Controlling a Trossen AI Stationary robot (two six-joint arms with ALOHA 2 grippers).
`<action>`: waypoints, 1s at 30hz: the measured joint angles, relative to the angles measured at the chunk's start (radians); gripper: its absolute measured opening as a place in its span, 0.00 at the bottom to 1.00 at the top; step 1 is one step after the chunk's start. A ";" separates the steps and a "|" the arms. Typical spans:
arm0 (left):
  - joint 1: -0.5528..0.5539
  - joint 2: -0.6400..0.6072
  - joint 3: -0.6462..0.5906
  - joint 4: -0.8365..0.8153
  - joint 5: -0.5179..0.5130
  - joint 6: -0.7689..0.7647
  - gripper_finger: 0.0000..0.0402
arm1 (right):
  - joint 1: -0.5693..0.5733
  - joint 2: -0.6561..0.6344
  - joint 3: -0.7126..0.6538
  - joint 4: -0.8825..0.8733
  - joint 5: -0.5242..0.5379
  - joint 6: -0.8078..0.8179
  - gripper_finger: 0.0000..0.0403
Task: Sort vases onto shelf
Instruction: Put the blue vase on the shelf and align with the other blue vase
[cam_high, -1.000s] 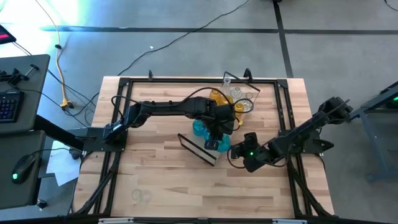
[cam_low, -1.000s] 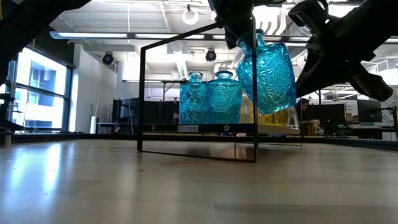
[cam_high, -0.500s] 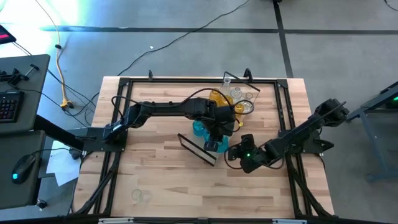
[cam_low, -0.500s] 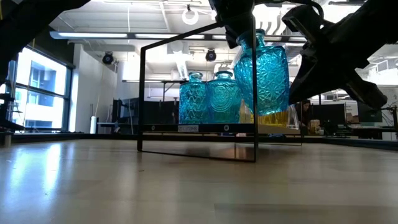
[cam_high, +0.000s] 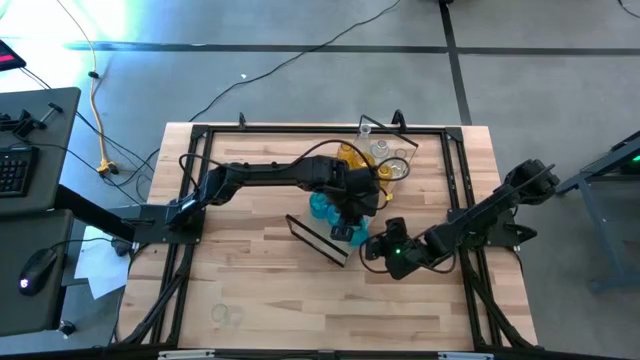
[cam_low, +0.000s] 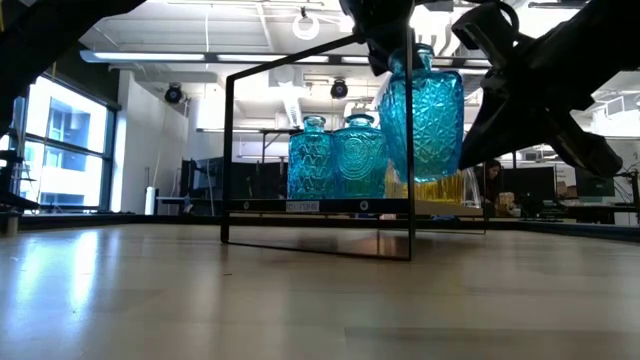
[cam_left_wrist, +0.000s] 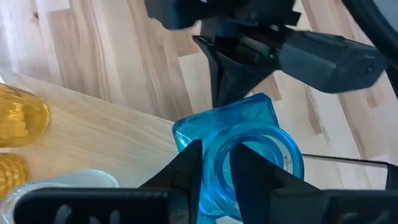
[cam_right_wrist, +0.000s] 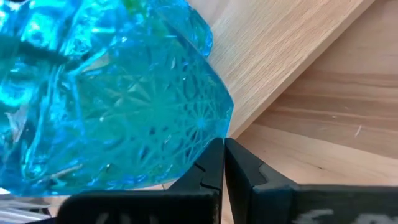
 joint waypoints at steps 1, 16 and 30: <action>0.000 0.000 0.000 0.004 0.000 0.000 0.17 | 0.000 0.000 0.000 0.004 -0.001 -0.008 0.00; -0.002 0.000 0.001 0.035 0.009 0.014 0.19 | 0.000 0.000 0.000 0.010 0.000 -0.019 0.00; -0.002 0.000 0.001 0.035 0.010 0.082 0.19 | 0.000 0.000 0.000 0.010 -0.003 -0.019 0.00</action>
